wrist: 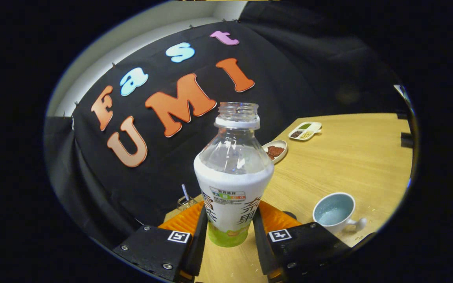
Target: Take the bottle from table, then pour the juice into the cup, finally place the bottle on the coaster
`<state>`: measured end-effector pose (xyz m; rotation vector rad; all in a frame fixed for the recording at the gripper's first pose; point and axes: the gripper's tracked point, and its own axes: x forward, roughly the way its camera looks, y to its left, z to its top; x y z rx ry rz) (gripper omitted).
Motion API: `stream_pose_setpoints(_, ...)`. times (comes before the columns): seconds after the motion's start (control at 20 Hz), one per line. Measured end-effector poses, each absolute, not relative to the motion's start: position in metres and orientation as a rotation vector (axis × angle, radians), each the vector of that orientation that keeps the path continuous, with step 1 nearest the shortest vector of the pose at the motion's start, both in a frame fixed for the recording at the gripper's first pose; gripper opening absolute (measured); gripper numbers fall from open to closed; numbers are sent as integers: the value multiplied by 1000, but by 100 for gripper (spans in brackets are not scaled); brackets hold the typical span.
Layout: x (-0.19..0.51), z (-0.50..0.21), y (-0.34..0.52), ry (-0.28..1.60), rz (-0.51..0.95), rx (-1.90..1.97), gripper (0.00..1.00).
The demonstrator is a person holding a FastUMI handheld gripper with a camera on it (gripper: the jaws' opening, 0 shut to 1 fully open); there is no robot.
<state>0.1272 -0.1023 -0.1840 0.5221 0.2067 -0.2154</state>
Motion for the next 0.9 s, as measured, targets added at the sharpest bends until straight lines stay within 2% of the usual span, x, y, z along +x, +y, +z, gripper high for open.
stream_pose_setpoints(0.3,135,-186,-119,248,-336,173,58)
stream_pose_setpoints(0.65,156,-223,-132,328,-424,-15,58)
stream_pose_setpoints(0.9,176,-257,-125,382,-409,-32,58)
